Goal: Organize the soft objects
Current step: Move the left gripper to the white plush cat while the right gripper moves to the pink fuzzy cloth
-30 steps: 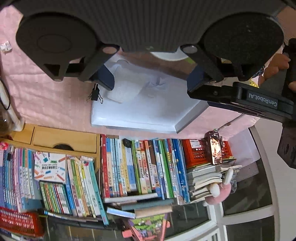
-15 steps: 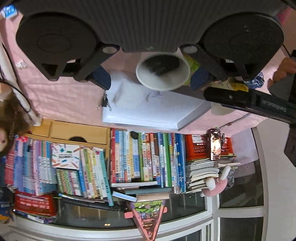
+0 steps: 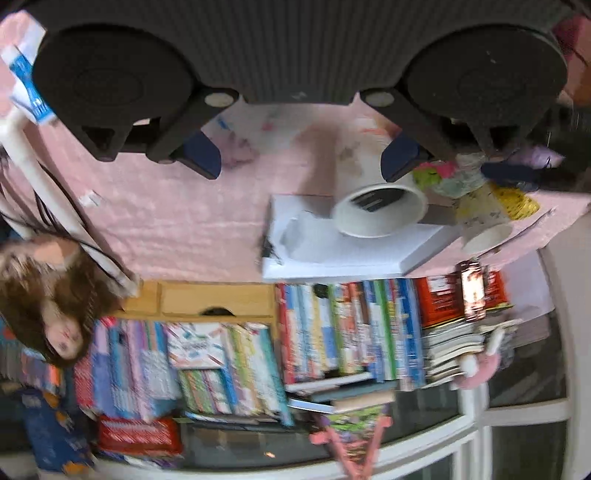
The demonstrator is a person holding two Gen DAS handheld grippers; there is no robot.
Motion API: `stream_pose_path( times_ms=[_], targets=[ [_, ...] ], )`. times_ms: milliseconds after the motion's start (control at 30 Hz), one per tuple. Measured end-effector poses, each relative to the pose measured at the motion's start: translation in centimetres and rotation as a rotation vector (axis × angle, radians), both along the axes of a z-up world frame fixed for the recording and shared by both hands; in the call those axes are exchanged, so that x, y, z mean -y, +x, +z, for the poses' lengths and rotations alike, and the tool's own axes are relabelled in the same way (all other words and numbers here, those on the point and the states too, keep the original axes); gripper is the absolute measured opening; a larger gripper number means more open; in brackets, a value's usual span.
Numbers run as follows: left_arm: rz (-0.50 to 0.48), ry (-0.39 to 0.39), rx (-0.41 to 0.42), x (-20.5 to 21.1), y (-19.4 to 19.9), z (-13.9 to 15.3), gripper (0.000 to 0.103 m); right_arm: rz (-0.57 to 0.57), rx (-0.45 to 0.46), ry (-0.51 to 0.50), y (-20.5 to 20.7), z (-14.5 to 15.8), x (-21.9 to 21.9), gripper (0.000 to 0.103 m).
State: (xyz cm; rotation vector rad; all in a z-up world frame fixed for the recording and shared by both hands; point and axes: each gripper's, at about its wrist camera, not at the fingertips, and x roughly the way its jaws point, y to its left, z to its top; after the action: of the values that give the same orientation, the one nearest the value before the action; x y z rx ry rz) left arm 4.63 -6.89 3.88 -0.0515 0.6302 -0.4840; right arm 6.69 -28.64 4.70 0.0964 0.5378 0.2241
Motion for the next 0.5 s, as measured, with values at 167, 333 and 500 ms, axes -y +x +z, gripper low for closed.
stream_pose_path(
  times_ms=[167,333,500],
  targets=[
    [-0.083,0.035,0.025,4.6,-1.4,-1.5,0.094,-0.1,-0.131,0.112,2.0,-0.5,3.3,0.095],
    [-0.114,0.018,0.042,8.0,-1.6,-2.7,0.094,-0.141,-0.253,0.275,4.0,-2.6,6.1,0.086],
    [-0.105,0.019,0.062,10.2,-0.4,-3.6,0.094,-0.148,-0.304,0.318,5.1,-3.8,6.6,0.079]
  ],
)
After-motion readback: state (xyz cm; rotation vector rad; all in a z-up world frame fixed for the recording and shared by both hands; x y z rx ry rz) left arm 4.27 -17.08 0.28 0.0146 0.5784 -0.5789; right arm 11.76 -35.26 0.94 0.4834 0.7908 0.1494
